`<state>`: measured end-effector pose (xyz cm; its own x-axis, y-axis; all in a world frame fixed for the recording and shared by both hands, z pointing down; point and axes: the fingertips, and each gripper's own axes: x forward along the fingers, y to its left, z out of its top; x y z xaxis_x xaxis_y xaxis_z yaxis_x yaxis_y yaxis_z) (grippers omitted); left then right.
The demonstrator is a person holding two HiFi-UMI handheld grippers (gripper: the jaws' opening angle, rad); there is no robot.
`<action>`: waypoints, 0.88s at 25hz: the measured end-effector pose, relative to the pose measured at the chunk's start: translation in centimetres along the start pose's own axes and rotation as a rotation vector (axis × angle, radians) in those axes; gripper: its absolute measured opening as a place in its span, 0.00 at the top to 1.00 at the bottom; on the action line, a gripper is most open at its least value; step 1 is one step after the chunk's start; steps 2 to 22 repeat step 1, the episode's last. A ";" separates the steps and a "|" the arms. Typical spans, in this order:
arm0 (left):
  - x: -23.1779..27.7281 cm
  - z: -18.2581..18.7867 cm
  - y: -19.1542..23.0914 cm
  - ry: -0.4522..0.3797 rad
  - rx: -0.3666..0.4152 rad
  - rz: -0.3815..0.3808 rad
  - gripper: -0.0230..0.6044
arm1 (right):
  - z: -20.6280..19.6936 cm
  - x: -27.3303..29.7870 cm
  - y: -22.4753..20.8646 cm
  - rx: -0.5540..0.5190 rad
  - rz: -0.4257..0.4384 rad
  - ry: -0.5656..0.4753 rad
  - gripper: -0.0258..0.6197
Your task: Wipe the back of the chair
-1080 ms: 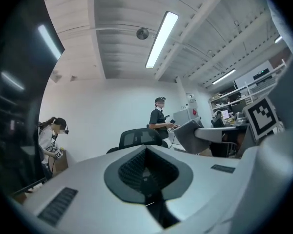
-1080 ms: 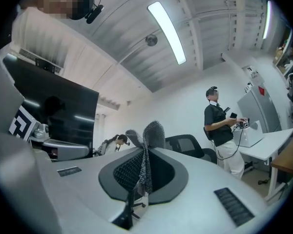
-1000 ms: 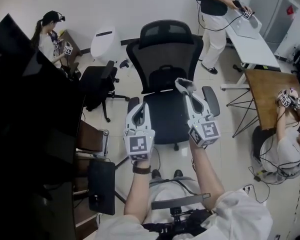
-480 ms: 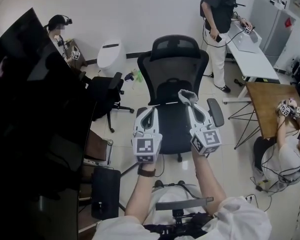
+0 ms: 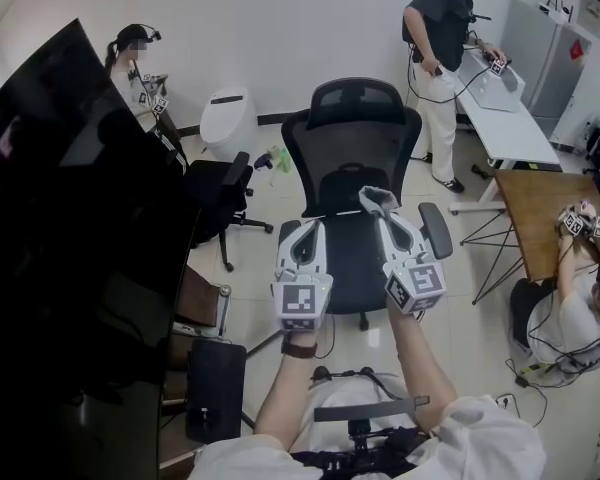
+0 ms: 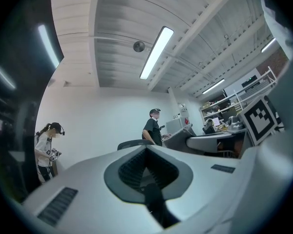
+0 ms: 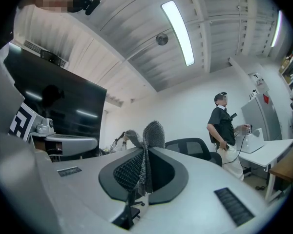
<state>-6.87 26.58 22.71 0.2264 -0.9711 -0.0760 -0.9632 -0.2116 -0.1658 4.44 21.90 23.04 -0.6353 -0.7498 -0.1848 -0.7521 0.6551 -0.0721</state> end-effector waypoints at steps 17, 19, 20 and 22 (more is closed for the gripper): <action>-0.1 -0.1 -0.3 0.002 -0.001 -0.004 0.94 | -0.2 -0.1 0.1 -0.002 0.003 0.003 0.93; -0.1 -0.1 -0.3 0.002 -0.001 -0.004 0.94 | -0.2 -0.1 0.1 -0.002 0.003 0.003 0.93; -0.1 -0.1 -0.3 0.002 -0.001 -0.004 0.94 | -0.2 -0.1 0.1 -0.002 0.003 0.003 0.93; -0.1 -0.1 -0.3 0.002 -0.001 -0.004 0.94 | -0.2 -0.1 0.1 -0.002 0.003 0.003 0.93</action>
